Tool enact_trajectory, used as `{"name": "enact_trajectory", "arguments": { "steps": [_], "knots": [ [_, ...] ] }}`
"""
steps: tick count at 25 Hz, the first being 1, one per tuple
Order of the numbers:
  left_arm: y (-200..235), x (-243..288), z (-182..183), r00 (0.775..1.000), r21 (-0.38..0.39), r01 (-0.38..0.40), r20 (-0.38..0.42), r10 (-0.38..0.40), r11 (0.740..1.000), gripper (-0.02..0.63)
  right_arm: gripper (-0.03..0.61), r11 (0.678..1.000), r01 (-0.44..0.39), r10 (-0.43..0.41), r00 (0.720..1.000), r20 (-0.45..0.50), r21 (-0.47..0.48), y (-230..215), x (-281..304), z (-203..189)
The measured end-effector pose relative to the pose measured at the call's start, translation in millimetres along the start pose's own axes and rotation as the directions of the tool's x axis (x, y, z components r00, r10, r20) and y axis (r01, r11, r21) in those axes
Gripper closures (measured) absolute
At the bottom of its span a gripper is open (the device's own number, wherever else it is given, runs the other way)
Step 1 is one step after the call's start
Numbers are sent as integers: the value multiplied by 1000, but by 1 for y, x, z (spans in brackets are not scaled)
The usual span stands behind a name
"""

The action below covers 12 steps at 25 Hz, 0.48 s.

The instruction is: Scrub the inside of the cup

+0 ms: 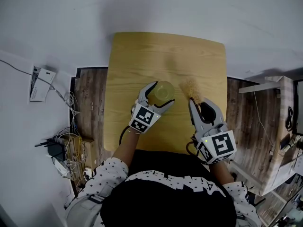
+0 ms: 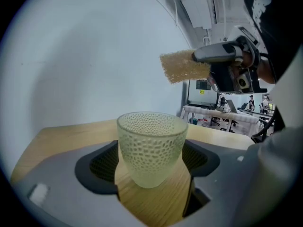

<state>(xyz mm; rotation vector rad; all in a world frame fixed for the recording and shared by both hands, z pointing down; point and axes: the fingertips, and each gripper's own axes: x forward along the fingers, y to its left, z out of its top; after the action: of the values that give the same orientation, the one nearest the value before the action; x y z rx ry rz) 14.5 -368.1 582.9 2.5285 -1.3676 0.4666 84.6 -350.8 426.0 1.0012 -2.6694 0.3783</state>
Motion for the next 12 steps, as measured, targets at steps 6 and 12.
{"name": "enact_trajectory", "arguments": {
  "steps": [6, 12],
  "knots": [
    [0, -1, -1, 1000, 12, -6, -16, 6, 1000, 247, 512, 1000, 14, -14, 1000, -8, -2, -5, -3, -1],
    [-10, -16, 5, 998, 91, -10, -56, 15, 996, 252, 514, 999, -28, 27, 1000, -5, -22, 5, -9, -6]
  ]
}}
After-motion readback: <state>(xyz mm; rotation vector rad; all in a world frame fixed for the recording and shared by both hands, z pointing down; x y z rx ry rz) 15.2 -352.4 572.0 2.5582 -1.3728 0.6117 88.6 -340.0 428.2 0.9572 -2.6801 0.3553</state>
